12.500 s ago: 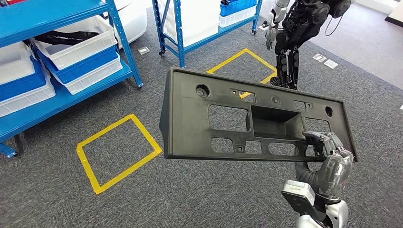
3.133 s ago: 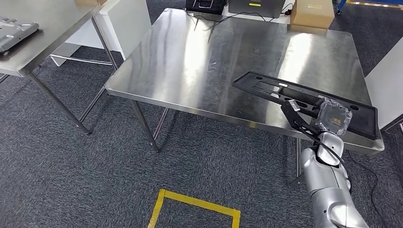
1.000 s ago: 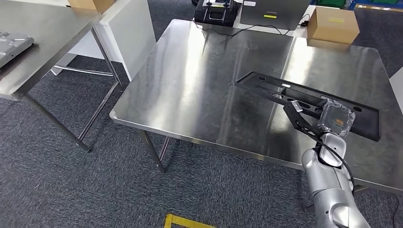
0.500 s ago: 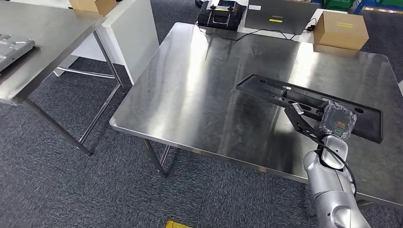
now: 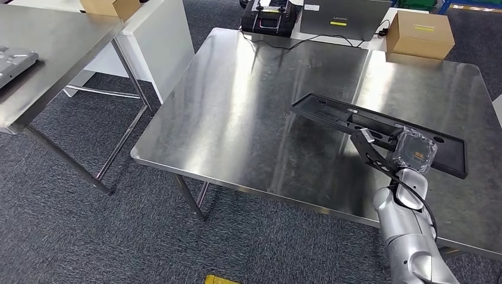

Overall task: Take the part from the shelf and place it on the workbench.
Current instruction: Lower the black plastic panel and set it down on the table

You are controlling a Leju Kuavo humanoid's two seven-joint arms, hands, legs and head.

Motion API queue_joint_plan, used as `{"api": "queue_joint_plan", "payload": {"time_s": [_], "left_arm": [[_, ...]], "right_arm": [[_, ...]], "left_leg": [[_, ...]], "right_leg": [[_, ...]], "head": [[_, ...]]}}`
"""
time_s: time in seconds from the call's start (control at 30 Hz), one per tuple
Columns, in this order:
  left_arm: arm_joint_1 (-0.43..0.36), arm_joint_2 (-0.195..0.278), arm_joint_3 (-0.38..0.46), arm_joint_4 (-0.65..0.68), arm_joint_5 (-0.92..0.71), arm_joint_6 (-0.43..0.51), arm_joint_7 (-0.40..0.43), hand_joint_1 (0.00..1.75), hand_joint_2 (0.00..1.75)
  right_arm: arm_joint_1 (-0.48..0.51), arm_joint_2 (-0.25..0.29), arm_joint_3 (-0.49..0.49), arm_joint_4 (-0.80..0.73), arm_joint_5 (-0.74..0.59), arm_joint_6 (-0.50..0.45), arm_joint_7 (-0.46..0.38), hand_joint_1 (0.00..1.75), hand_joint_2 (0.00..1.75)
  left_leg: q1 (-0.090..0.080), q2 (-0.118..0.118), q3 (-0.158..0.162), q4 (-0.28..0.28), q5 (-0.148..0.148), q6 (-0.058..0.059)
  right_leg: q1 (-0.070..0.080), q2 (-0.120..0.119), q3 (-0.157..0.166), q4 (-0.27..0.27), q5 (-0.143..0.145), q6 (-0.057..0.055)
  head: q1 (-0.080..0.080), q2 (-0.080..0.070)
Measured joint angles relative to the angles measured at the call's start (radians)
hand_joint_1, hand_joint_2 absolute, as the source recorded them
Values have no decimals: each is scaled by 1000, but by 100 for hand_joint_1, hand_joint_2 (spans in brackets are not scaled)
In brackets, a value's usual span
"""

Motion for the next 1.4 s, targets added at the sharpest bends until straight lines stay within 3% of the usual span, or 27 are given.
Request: {"api": "queue_joint_plan", "payload": {"time_s": [0.4, 0.53, 0.93, 1.2, 1.4], "left_arm": [[0, -3, 0, 0, 3, 7, -7, 0, 175], [0, -3, 0, 0, 2, 9, -8, 0, 175], [0, -7, 0, 0, 4, 19, -5, 0, 175], [0, -8, 0, 0, 10, 19, 6, 0, 175], [0, -8, 0, 0, 11, 17, 8, 0, 175]], "right_arm": [[-22, 13, -41, 79, 3, -27, 2, 175, 175], [-23, 13, -50, 93, 3, -27, -2, 0, 0], [-54, 22, -57, 127, 2, -9, -23, 0, 0], [-101, 37, -65, 149, -17, 125, -36, 0, 0], [-119, 49, -72, 153, -21, 147, -36, 0, 0]], "left_leg": [[-11, -1, 0, 2, 0, 0], [-13, -1, 0, 3, -1, 1], [-14, -1, 1, 3, -1, 2], [-13, 0, 1, 3, -1, 2], [-14, -1, 2, 3, -1, 2]], "right_leg": [[-2, 0, 4, 0, 0, 0], [-4, 0, 4, -1, 0, 1], [-5, 0, 5, -1, 0, 1], [-4, 0, 5, -1, 0, 1], [-4, 0, 6, -1, 0, 1]], "head": [[0, 0], [0, 0], [0, 0], [0, 0], [0, 0]]}}
